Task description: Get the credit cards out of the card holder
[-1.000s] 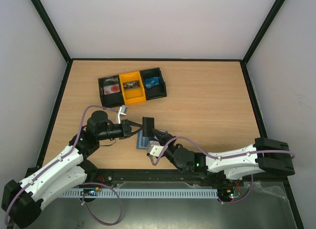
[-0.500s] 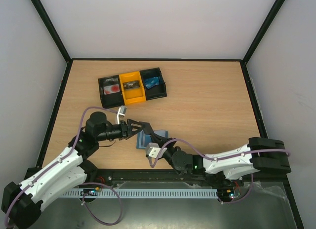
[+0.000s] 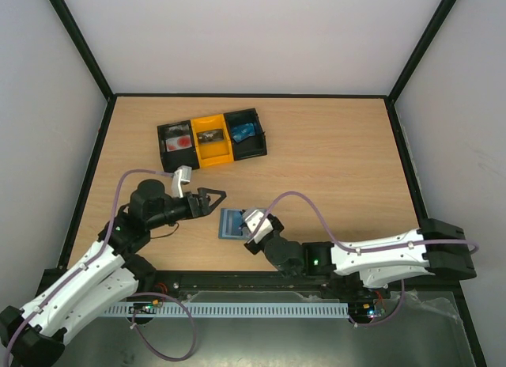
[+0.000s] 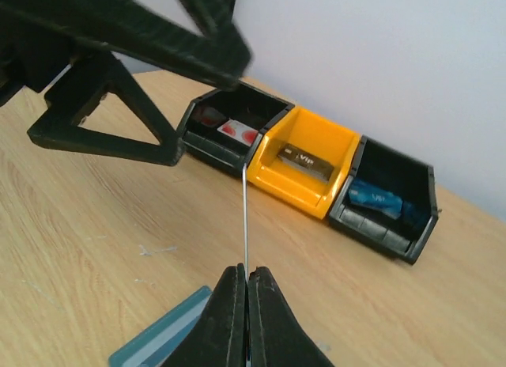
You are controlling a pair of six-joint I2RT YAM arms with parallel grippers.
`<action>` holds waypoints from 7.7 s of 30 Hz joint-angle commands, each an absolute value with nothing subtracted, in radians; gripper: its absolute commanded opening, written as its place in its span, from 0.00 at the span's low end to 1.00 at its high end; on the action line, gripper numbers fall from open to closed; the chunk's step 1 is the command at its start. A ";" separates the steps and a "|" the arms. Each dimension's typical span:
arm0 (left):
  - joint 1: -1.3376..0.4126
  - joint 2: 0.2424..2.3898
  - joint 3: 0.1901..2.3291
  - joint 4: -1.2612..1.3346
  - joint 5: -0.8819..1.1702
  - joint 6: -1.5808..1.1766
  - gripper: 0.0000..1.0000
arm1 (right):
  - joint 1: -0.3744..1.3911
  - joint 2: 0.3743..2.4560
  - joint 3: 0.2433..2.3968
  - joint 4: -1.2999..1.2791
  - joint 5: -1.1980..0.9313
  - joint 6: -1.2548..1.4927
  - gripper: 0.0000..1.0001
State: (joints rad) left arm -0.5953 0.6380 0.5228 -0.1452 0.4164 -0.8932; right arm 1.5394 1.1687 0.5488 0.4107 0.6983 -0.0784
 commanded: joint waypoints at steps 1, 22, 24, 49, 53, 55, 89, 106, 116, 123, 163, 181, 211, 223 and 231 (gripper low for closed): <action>-0.595 0.604 0.535 -0.189 0.351 -0.830 1.00 | 1.527 1.087 0.550 0.269 0.685 0.186 0.02; -0.594 0.616 0.313 0.290 0.438 -0.964 0.90 | 1.092 0.840 0.420 0.364 -0.117 0.624 0.02; -0.594 0.634 0.297 0.338 0.457 -0.980 0.86 | 1.030 0.836 0.395 0.410 -0.218 0.694 0.02; -0.660 0.710 0.261 0.646 0.529 -1.163 0.03 | 0.939 0.868 0.214 0.934 -0.363 1.167 0.02; -0.660 0.691 0.257 0.610 0.504 -1.157 0.03 | 0.939 0.847 0.194 0.909 -0.328 1.164 0.02; -0.660 0.675 0.258 0.566 0.474 -1.134 0.03 | 0.939 0.832 0.195 0.858 -0.303 1.146 0.03; -0.275 1.495 0.958 0.110 0.103 -0.709 0.03 | 0.938 0.704 0.367 0.227 -0.111 0.837 0.98; -0.262 1.863 1.230 0.058 0.006 -0.670 0.03 | 0.939 0.729 0.409 0.194 -0.095 0.831 0.98; -0.255 1.980 1.343 0.033 0.045 -0.659 0.03 | 0.939 0.733 0.425 0.168 -0.075 0.816 0.98; -0.255 2.016 1.358 0.029 0.062 -0.671 0.03 | 0.939 0.739 0.429 0.158 -0.065 0.808 0.98; -0.255 1.715 1.338 -0.208 0.061 -0.577 0.81 | 0.938 0.812 0.423 0.092 -0.101 0.928 0.94; -0.279 1.265 0.922 -0.291 0.325 -0.476 1.00 | 0.955 1.095 0.397 0.324 -0.268 1.045 0.43; -0.451 1.184 0.423 0.072 0.624 -0.679 0.75 | 0.999 1.574 0.538 0.443 -0.227 1.092 0.15; -0.473 1.254 0.353 0.187 0.626 -0.705 0.39 | 0.999 1.677 0.503 0.532 -0.255 1.106 0.15; -0.505 1.322 0.312 0.267 0.618 -0.726 0.13 | 0.997 1.668 0.475 0.589 -0.264 1.132 0.16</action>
State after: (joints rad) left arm -0.4900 1.3029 0.3347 0.2001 0.6128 -0.7189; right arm 0.9936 1.6627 0.5022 0.5652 -0.2676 1.1107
